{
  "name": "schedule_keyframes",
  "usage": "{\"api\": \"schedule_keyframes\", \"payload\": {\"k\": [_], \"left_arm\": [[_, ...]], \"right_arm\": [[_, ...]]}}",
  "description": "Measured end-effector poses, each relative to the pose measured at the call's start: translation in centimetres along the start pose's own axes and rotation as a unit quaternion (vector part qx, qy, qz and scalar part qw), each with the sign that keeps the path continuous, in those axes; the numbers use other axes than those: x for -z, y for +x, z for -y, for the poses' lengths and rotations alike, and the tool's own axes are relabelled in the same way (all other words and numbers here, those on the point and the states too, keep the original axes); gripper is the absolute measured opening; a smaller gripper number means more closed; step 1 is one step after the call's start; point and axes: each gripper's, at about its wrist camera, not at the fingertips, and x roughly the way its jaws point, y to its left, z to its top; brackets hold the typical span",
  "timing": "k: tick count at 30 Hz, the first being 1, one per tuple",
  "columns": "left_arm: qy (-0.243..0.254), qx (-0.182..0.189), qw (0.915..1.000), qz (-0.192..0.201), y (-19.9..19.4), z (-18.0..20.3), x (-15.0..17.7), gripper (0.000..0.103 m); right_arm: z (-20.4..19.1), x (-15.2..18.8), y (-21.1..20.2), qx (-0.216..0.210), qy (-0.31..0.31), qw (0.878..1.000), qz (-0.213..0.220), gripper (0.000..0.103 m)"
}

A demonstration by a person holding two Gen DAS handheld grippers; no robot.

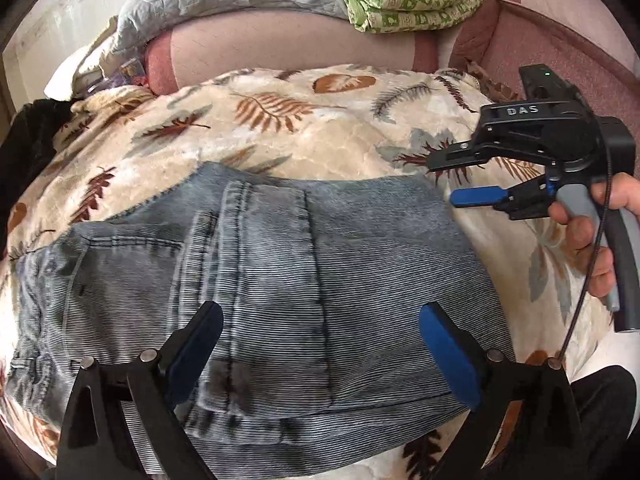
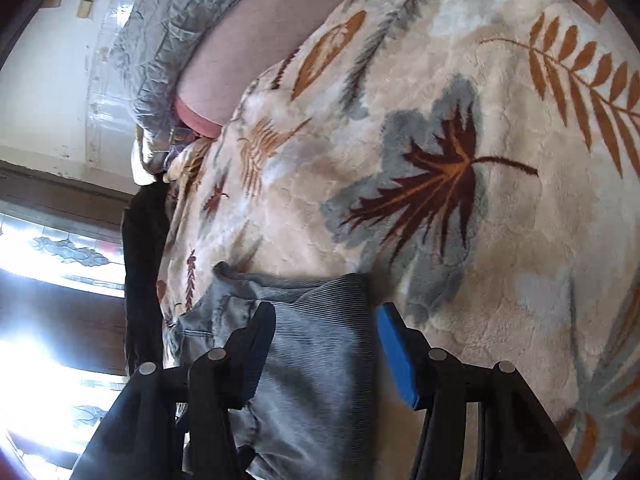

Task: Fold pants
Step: 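Grasp the folded hem with the right tool and fold it over the jeans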

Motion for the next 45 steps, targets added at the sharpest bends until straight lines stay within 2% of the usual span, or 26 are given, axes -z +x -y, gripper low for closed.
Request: {"api": "schedule_keyframes", "payload": {"k": [1,2,3,4,6,8,11,13,14,16,17,18,20,22,24,26,27,29,30,32,34,36,40,42,44,45], "left_arm": [[0.006,0.004,0.9998,-0.018,1.0,0.3,0.1,0.099],[0.016,-0.006,0.9992,-0.037,2.2,0.7,0.4,0.099],[0.033,-0.024,0.9985,-0.036,2.8,1.1,0.8,0.099],[0.045,-0.031,0.9983,-0.019,2.7,1.5,1.2,0.100],[0.040,-0.030,0.9986,-0.016,2.5,1.5,1.4,0.100],[0.038,-0.024,0.9988,-0.018,2.4,1.3,1.4,0.100],[0.040,-0.025,0.9988,-0.013,2.5,1.2,1.5,0.100],[0.042,-0.029,0.9986,-0.011,2.4,1.5,1.6,0.100],[0.044,-0.031,0.9985,-0.013,2.5,1.6,1.6,0.100],[0.043,-0.026,0.9985,-0.019,2.4,1.4,1.3,0.100],[0.042,-0.020,0.9986,-0.025,2.1,1.3,1.2,0.100],[0.038,-0.012,0.9989,-0.024,1.8,1.1,1.1,0.100],[0.023,0.000,0.9997,-0.008,0.5,0.4,1.0,0.100],[0.016,-0.002,0.9997,0.018,-1.0,-0.4,1.1,0.100],[0.010,-0.020,0.9991,0.036,-2.1,-1.6,1.2,0.100],[0.003,-0.034,0.9989,0.033,-2.1,-2.8,1.4,0.100],[-0.002,-0.036,0.9991,0.020,-1.6,-3.4,1.6,0.100],[-0.004,-0.040,0.9989,-0.026,0.5,-4.2,2.0,0.100],[0.000,-0.041,0.9983,-0.042,1.3,-4.4,2.3,0.101],[0.011,-0.045,0.9987,-0.020,0.5,-4.1,2.5,0.100],[0.010,-0.037,0.9992,-0.006,-0.5,-4.0,2.4,0.100],[0.007,-0.034,0.9993,0.014,-1.1,-4.0,2.2,0.100],[0.008,-0.038,0.9988,-0.029,1.3,-4.1,2.6,0.101],[0.015,-0.043,0.9989,-0.012,1.2,-3.8,2.9,0.101],[0.011,-0.041,0.9990,-0.014,1.2,-3.9,2.8,0.101],[0.012,-0.040,0.9990,-0.015,1.2,-4.0,2.8,0.101]], "right_arm": [[0.2,-0.2,0.8,0.003,-0.002,1.000,-0.010,0.057],[0.2,-0.4,1.3,0.008,-0.010,1.000,-0.011,0.050],[-0.1,-0.5,1.7,0.021,-0.023,0.999,-0.013,0.035],[-0.5,-0.7,2.1,0.039,-0.034,0.999,-0.017,0.029],[-1.5,-0.9,2.6,0.059,-0.055,0.996,-0.025,0.018],[-3.0,-0.7,2.3,0.083,-0.092,0.992,-0.022,0.013],[-5.5,-0.2,1.0,0.111,-0.146,0.983,0.028,0.012],[-5.4,-0.1,3.0,0.166,-0.169,0.971,0.019,0.012],[-4.5,-0.1,4.1,0.180,-0.166,0.969,0.014,0.012],[-3.9,0.1,3.4,0.153,-0.157,0.975,0.039,0.015],[-3.7,0.2,2.6,0.145,-0.143,0.978,0.041,0.021],[-3.6,0.5,1.6,0.144,-0.133,0.979,0.045,0.033],[-3.7,1.6,-1.3,0.130,-0.123,0.981,0.070,0.036],[-4.0,3.4,-4.2,0.071,-0.101,0.989,0.076,0.036],[-4.6,5.9,-5.6,0.010,-0.079,0.995,0.066,0.036],[-4.5,8.8,-5.5,-0.039,-0.060,0.997,0.038,0.036],[-4.3,10.2,-4.8,-0.046,-0.053,0.997,0.022,0.037],[-2.9,12.2,-2.1,-0.009,-0.042,0.999,-0.022,0.037],[-1.6,12.9,-0.8,0.012,-0.025,0.999,-0.038,0.034],[-0.7,12.9,-1.2,-0.014,0.005,1.000,-0.026,0.031],[-2.3,12.4,-2.9,-0.011,-0.013,1.000,-0.009,0.034],[-4.3,11.5,-4.2,-0.005,-0.050,0.999,0.010,0.039],[-5.5,7.7,-4.1,-0.021,-0.047,0.998,0.035,0.041],[-4.5,5.6,-2.8,-0.024,-0.028,0.998,0.047,0.054],[-2.3,3.6,0.3,0.017,0.004,1.000,0.022,0.063],[-0.9,3.2,1.5,0.026,0.038,0.999,0.004,0.059]]}}
